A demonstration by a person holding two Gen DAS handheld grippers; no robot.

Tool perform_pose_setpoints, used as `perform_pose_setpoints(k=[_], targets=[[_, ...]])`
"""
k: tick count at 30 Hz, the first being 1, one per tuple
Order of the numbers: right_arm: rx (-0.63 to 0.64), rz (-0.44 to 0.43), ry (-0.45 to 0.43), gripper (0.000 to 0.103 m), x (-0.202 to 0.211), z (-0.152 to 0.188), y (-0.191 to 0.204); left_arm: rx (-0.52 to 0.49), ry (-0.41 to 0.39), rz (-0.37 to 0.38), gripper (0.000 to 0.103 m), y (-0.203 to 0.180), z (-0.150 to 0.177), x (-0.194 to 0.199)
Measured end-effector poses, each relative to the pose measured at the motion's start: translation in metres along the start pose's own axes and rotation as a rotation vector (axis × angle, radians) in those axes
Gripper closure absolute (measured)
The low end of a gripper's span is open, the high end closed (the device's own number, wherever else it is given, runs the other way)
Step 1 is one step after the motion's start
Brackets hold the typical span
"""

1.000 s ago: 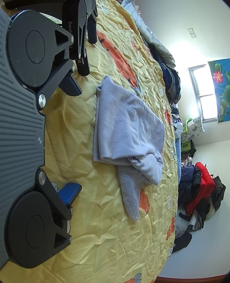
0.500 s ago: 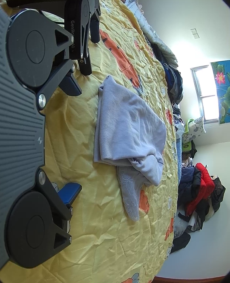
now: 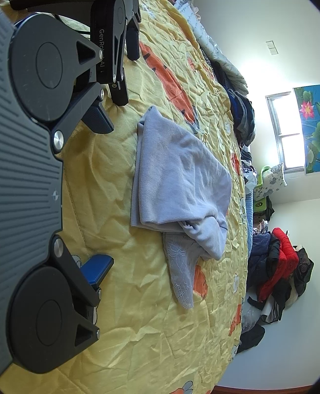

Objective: Fold small clothes

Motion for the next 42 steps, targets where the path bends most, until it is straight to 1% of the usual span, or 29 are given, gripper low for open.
perform_pose_setpoints(k=[29,36,38,42], targets=[[-0.005,-0.004,-0.002,0.000,0.000,0.000,0.000,0.000,0.000,0.000,0.000,0.000,0.000,0.000],[-0.073,0.003,-0.026,0.001,0.006,0.000,-0.009,0.000,0.000,0.000,0.000,0.000,0.000,0.000],[-0.059,0.017,-0.014,0.001,0.007,0.001,-0.006,0.000,0.000,0.000,0.000,0.000,0.000,0.000],[0.013,0.030,0.005,0.001,0.009,0.004,0.006,0.000,0.000,0.000,0.000,0.000,0.000,0.000]])
Point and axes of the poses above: each gripper's, at about its wrist camera, not at the fingertips, and x roughly against the way its jaws point, y to its left, z to its underside, the point moved 3 cm from there along -x, roughly the way its jaws point, and after that the axes turned 1 degree about x, right-handed, at the moved point
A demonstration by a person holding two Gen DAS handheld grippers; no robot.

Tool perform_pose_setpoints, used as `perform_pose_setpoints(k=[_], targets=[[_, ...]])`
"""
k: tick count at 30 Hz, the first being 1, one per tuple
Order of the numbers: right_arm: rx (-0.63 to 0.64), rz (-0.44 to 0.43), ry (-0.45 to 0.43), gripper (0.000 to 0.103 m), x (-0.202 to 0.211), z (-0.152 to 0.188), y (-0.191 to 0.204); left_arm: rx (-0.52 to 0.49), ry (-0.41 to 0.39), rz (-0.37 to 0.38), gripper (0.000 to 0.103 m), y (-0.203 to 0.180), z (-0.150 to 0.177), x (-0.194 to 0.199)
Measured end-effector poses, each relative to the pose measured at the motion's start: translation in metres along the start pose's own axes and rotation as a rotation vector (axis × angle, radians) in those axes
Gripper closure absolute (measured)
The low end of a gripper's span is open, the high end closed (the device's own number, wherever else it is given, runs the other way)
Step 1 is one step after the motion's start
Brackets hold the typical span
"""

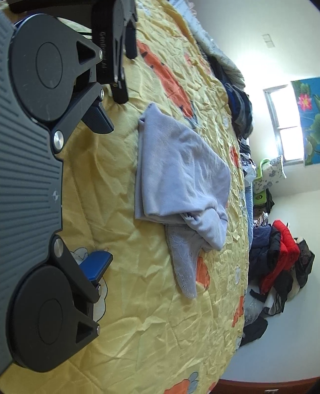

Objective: Fold small clothes

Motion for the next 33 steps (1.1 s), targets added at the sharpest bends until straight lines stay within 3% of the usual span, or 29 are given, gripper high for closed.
perform_pose_setpoints(k=[33], targets=[[-0.062,-0.012,-0.003,0.001,-0.004,-0.009,-0.008,0.000,0.000,0.000,0.000,0.000,0.000,0.000]])
Point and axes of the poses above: each gripper's, at about its wrist camera, not at the fingertips, and x roughly against the way its jaws point, y to its left, z to its underside, the point moved 3 cm from there along -x, roughly the way its jaws point, and after that the axes turned 1 degree about x, right-handed, at the moved point
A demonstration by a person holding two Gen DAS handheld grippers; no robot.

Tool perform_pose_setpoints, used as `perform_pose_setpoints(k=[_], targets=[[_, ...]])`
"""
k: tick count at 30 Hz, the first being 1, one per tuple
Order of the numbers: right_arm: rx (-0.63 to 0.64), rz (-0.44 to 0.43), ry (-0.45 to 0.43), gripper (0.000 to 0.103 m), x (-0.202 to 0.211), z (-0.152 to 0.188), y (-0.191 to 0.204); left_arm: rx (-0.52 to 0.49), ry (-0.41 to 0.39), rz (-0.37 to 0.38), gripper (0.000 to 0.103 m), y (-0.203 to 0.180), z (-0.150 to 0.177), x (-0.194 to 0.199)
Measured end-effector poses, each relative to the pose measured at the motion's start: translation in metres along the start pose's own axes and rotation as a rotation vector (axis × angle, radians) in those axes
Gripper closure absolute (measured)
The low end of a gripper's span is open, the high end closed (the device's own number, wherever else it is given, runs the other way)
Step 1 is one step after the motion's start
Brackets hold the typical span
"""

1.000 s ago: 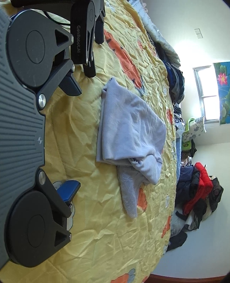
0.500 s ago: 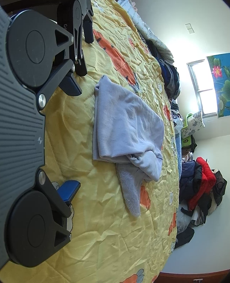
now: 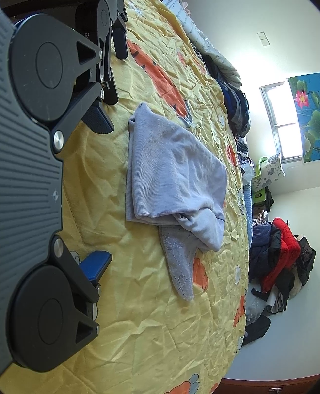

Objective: Fold small clothes

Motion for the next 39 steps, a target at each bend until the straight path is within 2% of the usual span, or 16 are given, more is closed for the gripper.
perform_pose_setpoints(k=[14,21,32,39], targets=[[0.004,0.007,-0.026,0.001,0.008,-0.004,-0.005,0.000,0.000,0.000,0.000,0.000,0.000,0.000],[-0.050,0.012,-0.015,0.001,0.008,0.001,-0.015,0.000,0.000,0.000,0.000,0.000,0.000,0.000],[-0.038,0.005,-0.005,0.001,0.005,0.004,-0.011,0.001,0.000,0.002,0.000,0.000,0.000,0.000],[-0.031,0.004,-0.004,0.001,0.005,0.005,-0.010,-0.012,0.002,0.031,0.000,0.003,-0.002,-0.003]])
Point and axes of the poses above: each gripper's, at about its wrist camera, not at the fingertips, and x roughly against the way its jaws point, y to its left, z to its underside, the point moved 3 cm from there along -x, roughly the way its jaws point, and after that the axes turned 1 degree about x, right-handed, at the moved point
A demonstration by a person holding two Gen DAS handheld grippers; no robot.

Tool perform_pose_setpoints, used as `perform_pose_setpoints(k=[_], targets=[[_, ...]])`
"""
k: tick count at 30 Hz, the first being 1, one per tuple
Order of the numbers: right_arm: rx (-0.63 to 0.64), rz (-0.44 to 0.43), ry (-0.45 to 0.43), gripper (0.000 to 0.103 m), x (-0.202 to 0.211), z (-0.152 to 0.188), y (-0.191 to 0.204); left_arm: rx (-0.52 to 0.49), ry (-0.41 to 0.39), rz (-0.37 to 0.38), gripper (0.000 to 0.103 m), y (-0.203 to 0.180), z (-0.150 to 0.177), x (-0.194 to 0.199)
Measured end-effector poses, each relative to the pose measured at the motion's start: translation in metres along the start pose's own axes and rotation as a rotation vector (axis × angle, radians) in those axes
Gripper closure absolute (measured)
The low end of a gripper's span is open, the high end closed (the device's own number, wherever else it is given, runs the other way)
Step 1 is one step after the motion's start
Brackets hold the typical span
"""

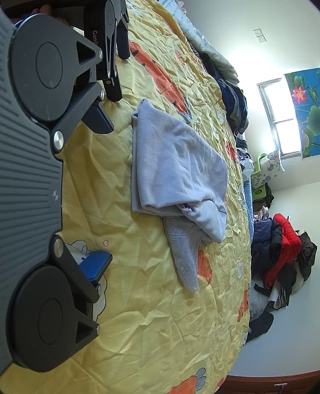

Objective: Fold small clothes

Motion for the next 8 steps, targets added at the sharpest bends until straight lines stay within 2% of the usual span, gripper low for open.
perform_pose_setpoints(k=[8], targets=[[0.007,0.021,-0.030,0.001,0.0066,-0.0051,-0.0051,0.014,-0.014,-0.006,0.000,0.0050,-0.0006,0.0043]])
Point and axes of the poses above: each gripper's, at about its wrist camera, not at the fingertips, and x roughly against the way its jaws point, y to its left, z to its underside, the point moved 3 cm from there along -x, roughly the way its jaws point, and after that the axes turned 1 degree about x, right-handed, at the moved point
